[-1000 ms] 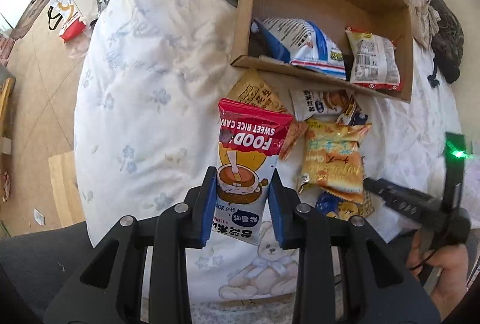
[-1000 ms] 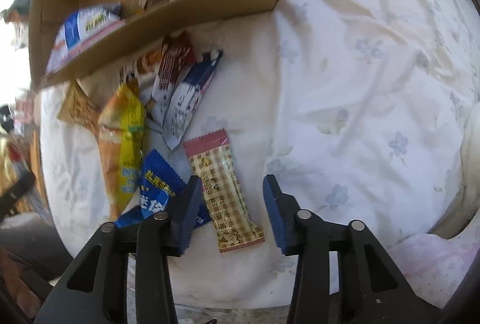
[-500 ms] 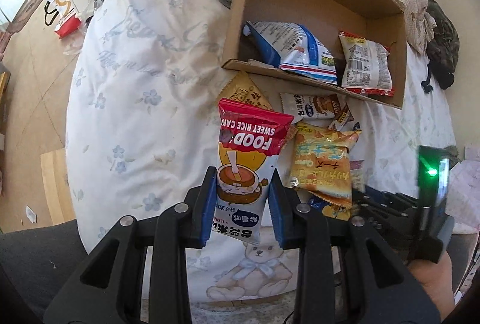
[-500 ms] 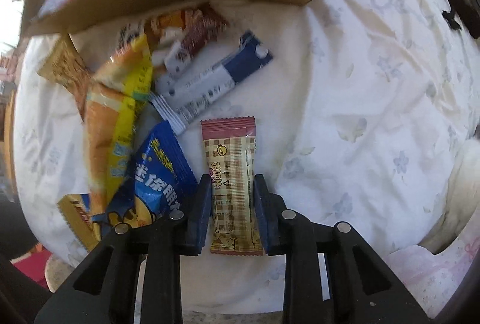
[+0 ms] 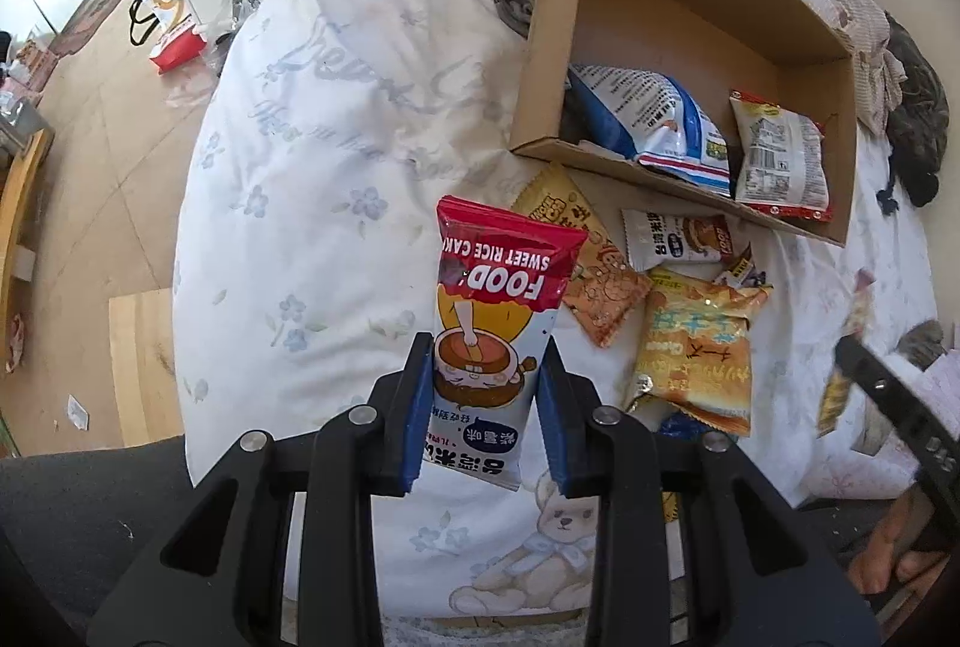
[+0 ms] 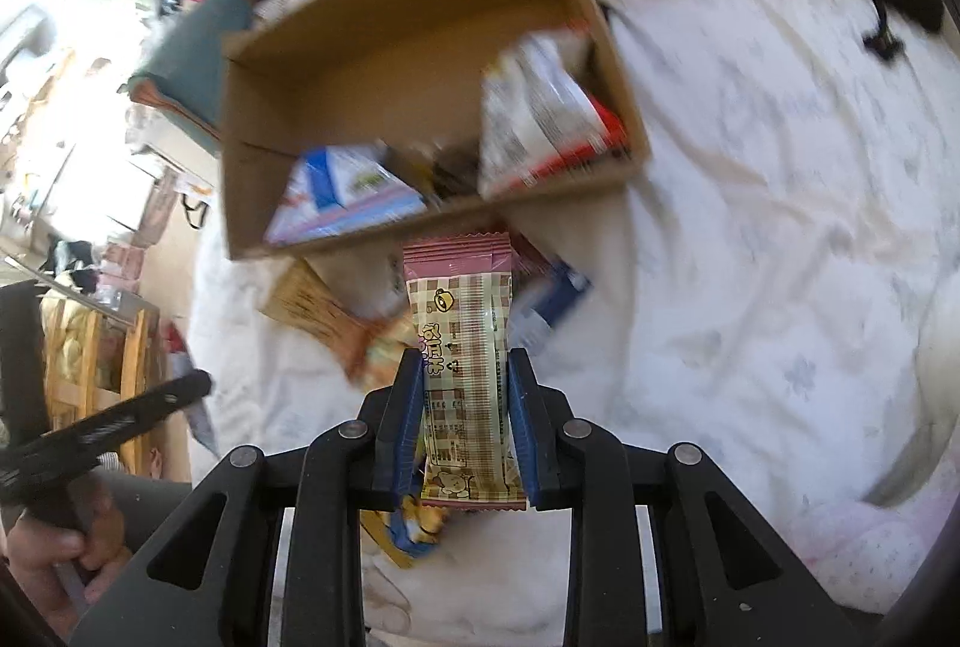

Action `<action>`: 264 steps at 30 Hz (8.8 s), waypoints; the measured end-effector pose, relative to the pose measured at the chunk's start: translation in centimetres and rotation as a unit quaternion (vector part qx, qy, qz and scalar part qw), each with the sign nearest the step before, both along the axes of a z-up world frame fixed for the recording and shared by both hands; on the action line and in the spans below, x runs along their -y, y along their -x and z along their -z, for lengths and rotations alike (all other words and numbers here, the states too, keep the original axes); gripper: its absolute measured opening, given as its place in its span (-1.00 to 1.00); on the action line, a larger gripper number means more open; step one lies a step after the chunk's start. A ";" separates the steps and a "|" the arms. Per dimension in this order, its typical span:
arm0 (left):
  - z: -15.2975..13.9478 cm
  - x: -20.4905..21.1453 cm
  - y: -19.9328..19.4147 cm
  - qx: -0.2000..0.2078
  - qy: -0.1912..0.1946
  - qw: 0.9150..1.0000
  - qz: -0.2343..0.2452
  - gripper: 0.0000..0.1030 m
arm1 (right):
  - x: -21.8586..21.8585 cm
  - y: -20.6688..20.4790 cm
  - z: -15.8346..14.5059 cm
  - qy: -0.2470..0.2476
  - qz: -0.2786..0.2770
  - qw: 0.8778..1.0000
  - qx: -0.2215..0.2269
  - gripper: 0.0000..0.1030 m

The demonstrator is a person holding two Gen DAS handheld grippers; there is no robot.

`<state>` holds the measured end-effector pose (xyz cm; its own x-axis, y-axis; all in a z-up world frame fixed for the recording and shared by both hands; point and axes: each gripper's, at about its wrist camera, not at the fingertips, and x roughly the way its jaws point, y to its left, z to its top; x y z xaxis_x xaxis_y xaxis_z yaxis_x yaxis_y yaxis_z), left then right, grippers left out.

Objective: Organize snacks
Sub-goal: 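Grasp the striped wafer bar with the right tool while the left tool holds the FOOD packet, then carry both packets over the box and open both tools to drop them, then withdraw both tools from the box toward the snack pile, then grasp the blue chip bag with the right tool while the left tool grasps the yellow cheese bag, then carry both bags over the box and open both tools to drop them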

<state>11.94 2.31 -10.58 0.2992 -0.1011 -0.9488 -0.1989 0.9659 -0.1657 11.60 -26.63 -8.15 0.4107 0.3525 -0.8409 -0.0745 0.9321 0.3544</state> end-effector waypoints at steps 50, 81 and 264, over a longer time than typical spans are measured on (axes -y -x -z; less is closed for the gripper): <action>0.9 6.7 -16.8 0.030 0.054 0.997 0.050 -0.46 | 0.1 -14.2 -0.2 -0.104 0.043 0.993 0.039 -0.44; -4.5 7.1 -15.2 0.129 -0.010 0.988 0.080 0.79 | 0.7 -13.9 -0.2 -0.080 0.055 0.994 0.042 0.68; -4.8 6.0 -14.2 0.144 -0.058 0.984 0.086 -0.27 | 1.4 -15.0 -1.9 -0.069 0.083 0.991 0.073 -0.24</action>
